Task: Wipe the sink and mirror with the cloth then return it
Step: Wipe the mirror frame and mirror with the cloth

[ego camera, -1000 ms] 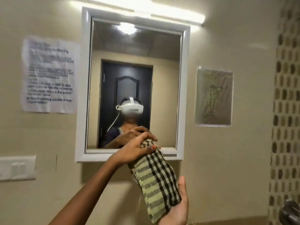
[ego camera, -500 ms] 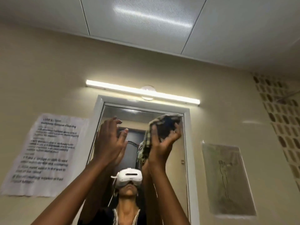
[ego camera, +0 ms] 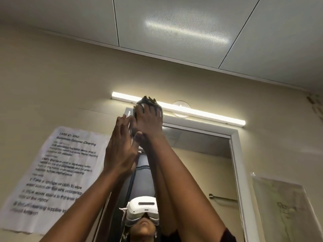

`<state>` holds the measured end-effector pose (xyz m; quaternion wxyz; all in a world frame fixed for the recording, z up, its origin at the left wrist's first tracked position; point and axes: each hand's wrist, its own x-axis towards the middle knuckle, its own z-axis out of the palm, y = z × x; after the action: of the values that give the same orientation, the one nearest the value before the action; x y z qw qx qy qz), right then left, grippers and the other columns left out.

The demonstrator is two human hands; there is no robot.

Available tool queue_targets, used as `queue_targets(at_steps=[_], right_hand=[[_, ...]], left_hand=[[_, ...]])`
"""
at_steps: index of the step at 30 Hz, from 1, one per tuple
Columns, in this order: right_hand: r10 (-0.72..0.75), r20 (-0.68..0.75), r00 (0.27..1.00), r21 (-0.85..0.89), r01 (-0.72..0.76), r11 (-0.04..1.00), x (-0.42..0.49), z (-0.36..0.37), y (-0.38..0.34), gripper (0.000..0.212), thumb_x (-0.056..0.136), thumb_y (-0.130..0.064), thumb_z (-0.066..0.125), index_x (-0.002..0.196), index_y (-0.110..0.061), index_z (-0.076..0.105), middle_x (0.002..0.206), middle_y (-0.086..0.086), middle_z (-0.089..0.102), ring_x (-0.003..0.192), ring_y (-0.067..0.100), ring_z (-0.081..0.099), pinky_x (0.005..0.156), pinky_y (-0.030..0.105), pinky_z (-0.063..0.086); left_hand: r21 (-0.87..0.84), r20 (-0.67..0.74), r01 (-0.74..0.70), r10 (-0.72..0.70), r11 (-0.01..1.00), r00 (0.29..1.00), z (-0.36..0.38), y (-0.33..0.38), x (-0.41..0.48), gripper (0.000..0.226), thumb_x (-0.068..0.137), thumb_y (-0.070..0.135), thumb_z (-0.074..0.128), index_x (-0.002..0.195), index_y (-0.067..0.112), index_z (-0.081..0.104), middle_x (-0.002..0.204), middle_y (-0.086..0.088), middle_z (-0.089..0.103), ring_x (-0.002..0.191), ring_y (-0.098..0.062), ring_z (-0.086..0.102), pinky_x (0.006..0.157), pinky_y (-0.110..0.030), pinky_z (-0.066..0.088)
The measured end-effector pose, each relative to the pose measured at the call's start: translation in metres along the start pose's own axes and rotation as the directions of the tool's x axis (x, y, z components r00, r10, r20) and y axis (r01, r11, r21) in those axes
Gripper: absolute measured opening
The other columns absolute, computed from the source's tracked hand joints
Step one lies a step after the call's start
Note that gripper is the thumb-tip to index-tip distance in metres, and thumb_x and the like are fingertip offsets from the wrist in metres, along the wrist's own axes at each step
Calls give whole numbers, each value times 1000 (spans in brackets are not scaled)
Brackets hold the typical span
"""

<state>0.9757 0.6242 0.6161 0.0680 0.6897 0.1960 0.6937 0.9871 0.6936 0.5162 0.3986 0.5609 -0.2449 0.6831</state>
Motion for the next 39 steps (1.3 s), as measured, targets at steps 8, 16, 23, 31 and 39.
queue_targets(at_steps=[8, 16, 23, 31, 39], right_hand=[[-245, 0, 969, -160, 242, 957, 31, 4, -19, 29, 97, -37, 32, 101, -21, 56, 98, -1, 66, 88, 23, 64, 78, 35, 44], [-52, -51, 997, -122, 45, 992, -4, -30, 74, 48, 99, -38, 25, 101, -9, 62, 95, 15, 70, 88, 33, 65, 77, 40, 50], [148, -36, 988, -225, -152, 962, -36, -74, 171, 46, 100, -40, 27, 104, -12, 64, 93, 12, 70, 84, 30, 66, 80, 40, 53], [343, -195, 919, -219, -382, 898, -62, -91, 211, 49, 100, -38, 27, 96, -9, 66, 97, 15, 71, 95, 34, 63, 92, 43, 42], [466, -209, 860, -150, -499, 853, -109, -89, 202, 40, 102, -34, 28, 136, -15, 40, 145, 12, 42, 135, 31, 36, 109, 46, 37]], left_hand=[[43, -34, -25, 27, 999, 999, 1, 4, -3, 81, 85, 69, 14, 152, 25, 4, 163, 0, 2, 149, -22, 10, 109, -54, 36], [170, 17, -24, 22, 985, 1000, 6, -14, 0, 85, 84, 74, 15, 152, 23, 8, 158, -12, 22, 140, -35, 32, 103, -54, 38], [198, 13, -15, 13, 980, 1000, 7, -15, 2, 83, 83, 70, 19, 151, 23, 9, 157, -15, 25, 136, -41, 37, 93, -62, 42], [151, 37, 5, -11, 989, 999, 5, -16, 2, 95, 75, 80, 9, 152, 24, 8, 158, -13, 22, 138, -40, 34, 94, -61, 43], [84, 48, 21, -25, 996, 999, 1, -13, 1, 98, 75, 84, 4, 151, 23, 10, 157, -15, 24, 138, -41, 32, 96, -60, 40]])
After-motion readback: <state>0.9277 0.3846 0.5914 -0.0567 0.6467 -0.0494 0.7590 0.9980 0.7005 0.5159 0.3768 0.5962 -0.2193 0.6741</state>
